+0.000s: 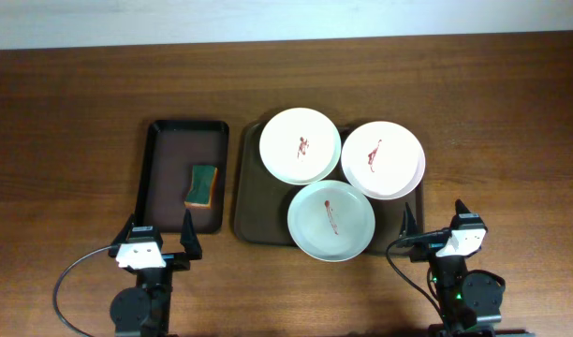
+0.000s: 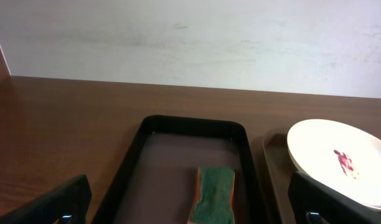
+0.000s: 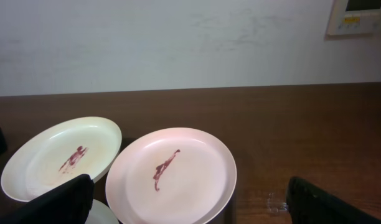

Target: Clean dirty plates on tray and stack at the side

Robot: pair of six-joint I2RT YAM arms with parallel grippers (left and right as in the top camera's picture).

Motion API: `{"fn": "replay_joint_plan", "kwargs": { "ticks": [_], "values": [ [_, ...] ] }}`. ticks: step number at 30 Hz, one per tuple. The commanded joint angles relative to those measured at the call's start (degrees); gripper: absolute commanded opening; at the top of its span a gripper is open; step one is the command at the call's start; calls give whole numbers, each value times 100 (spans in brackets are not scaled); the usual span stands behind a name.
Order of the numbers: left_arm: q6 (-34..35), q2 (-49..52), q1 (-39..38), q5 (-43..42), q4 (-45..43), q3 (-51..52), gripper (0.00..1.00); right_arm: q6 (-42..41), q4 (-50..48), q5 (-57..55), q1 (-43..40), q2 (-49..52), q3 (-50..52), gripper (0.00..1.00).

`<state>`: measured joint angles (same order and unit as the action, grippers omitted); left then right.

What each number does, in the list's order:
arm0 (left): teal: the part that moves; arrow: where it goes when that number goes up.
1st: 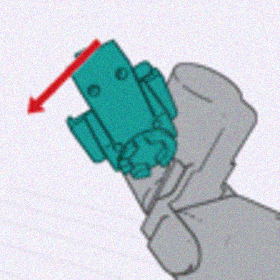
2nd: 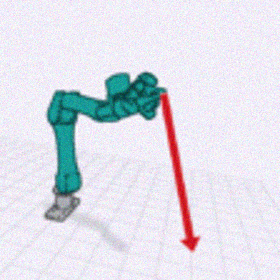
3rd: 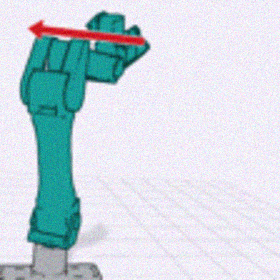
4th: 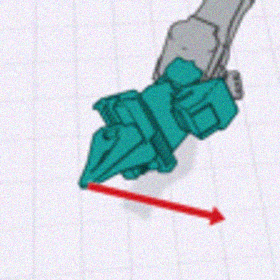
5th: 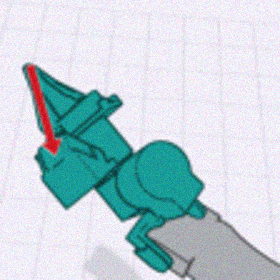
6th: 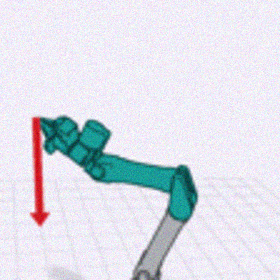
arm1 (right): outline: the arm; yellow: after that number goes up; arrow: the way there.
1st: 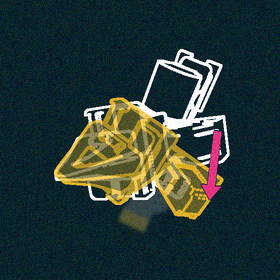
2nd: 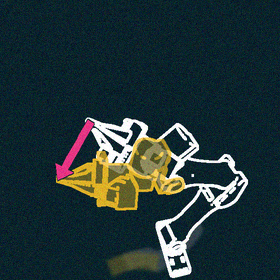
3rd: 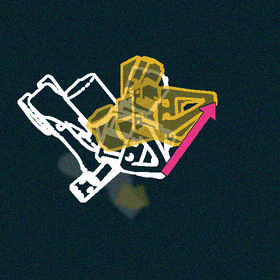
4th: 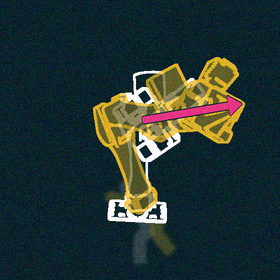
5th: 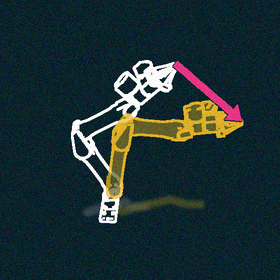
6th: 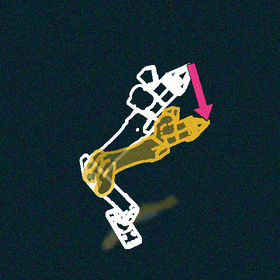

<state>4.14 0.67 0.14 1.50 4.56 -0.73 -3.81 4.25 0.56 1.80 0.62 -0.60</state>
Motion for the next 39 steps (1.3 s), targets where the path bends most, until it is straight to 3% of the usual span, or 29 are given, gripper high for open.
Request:
{"fn": "replay_joint_plan", "kwargs": {
  "ticks": [1, 35, 39],
  "values": [
    [13, -31, 24, -85, 24, 22, 99, 39, 26, 72, -33, -42, 28, 99],
    [17, -33, 24, -179, 22, 20, 99, 37, 24, 76, -33, -15, 28, 99],
    [17, 118, 24, -175, 466, -271, 99, 11, 61, 402, -33, 9, -74, 99]
  ]
}}
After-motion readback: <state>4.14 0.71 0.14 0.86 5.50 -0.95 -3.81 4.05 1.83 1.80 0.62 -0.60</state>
